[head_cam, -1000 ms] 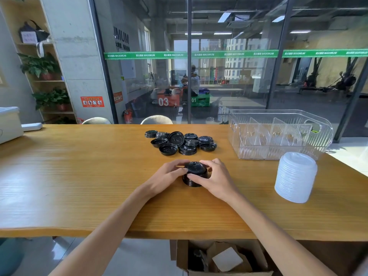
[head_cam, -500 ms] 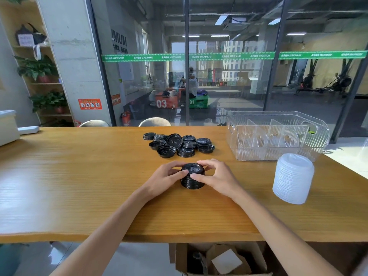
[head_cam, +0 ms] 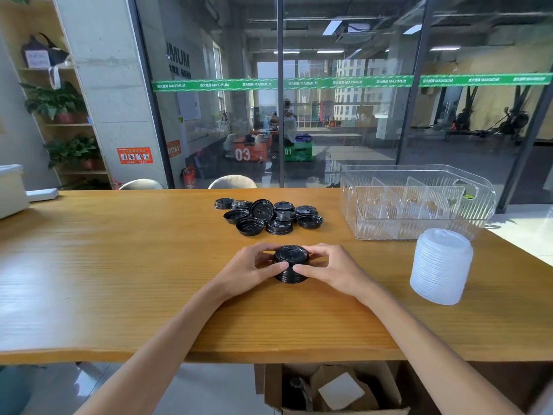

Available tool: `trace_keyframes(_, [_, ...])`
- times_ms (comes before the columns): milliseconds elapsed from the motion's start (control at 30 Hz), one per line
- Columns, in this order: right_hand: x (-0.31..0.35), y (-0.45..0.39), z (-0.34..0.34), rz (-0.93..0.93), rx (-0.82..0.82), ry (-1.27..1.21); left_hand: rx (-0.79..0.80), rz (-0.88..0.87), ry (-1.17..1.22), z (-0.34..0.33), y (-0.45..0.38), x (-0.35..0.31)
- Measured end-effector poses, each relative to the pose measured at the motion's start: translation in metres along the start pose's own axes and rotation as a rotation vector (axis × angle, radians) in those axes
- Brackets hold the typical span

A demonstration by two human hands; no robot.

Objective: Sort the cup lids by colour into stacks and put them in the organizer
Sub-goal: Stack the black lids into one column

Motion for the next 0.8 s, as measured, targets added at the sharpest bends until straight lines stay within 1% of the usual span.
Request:
trace_keyframes(133, [-0.0067, 0.0023, 0.0014, -0.055, 0.044, -0.057, 0.010, -0.015, -0.018, -0.0008, -0.0018, 0.0009])
trace_keyframes(233, [-0.0043, 0.0013, 0.0018, -0.053, 0.035, -0.062, 0.003, -0.025, -0.027, -0.0018, -0.0036, 0.0006])
trace_keyframes(400, [-0.0016, 0.0006, 0.0012, -0.009, 0.021, -0.011, -0.030, -0.058, -0.049, -0.0019, -0.0075, -0.0002])
trace_keyframes(533, [-0.0023, 0.0016, -0.0019, 0.051, 0.013, 0.098, -0.020, -0.079, -0.074, -0.0024, -0.0090, 0.0030])
trace_keyframes(800, [-0.0091, 0.0048, -0.0039, 0.030, 0.039, 0.127, -0.014, -0.098, -0.130, -0.0046, -0.0088, 0.0077])
Point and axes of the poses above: each hand's wrist, its own y-axis away from the middle knuckle, its own z-axis out of the back of the hand, x = y × z, the point moved 8 cm from there along -y, towards the middle knuckle, and after that the axes turned 12 degrees about -x, right-handed, at the moved point
